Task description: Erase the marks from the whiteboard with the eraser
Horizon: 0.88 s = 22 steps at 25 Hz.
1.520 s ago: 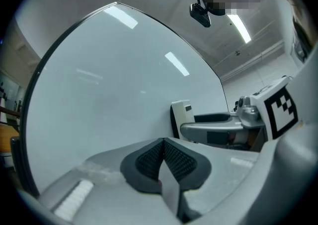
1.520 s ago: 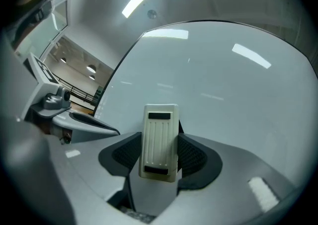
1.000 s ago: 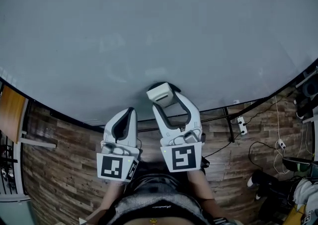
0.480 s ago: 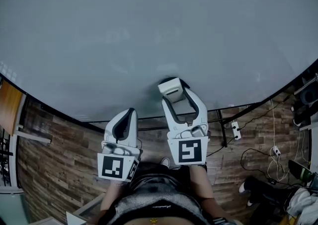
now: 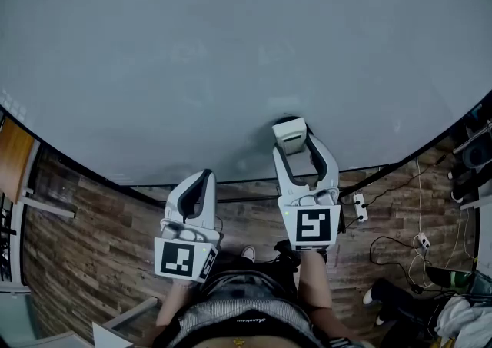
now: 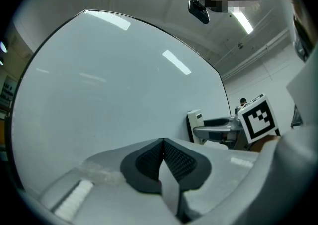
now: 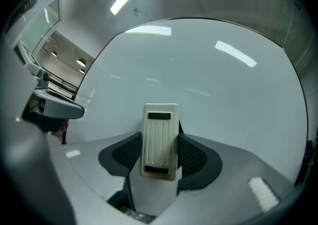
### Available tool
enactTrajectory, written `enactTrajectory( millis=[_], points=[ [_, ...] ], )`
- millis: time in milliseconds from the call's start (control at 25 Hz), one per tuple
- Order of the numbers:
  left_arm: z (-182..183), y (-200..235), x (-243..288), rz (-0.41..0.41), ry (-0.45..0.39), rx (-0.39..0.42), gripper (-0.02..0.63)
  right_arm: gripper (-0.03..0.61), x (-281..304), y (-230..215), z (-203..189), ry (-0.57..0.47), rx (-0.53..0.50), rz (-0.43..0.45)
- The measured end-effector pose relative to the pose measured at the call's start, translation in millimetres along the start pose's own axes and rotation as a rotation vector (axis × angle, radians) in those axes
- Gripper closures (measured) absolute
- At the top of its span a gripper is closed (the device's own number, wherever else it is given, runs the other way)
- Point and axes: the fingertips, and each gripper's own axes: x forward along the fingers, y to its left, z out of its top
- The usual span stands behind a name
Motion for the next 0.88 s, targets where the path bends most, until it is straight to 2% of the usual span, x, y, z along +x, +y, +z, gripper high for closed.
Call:
enactTrajectory(
  millis=[240, 360, 720, 880],
  points=[
    [-7.0, -2.9, 0.0, 0.024, 0.011, -0.009, 0.609, 0.345, -5.0, -29.4, -12.3, 0.017, -0.012, -0.045],
    [-8.5, 0.7, -7.9, 0.044, 0.015, -0.012, 0.609, 0.347, -7.7, -29.8, -12.1, 0.016, -0.015, -0.054],
    [-9.4, 31.8, -25.9, 0.050, 0.030, -0.012, 0.609, 0.348, 6.3, 13.1, -7.9, 0.039, -0.009, -0.044],
    [-7.7, 45.6, -34.7, 0.037, 0.036, -0.011, 0.609, 0.348, 8.3, 26.5, -3.4, 0.048, -0.019, -0.083]
  ],
)
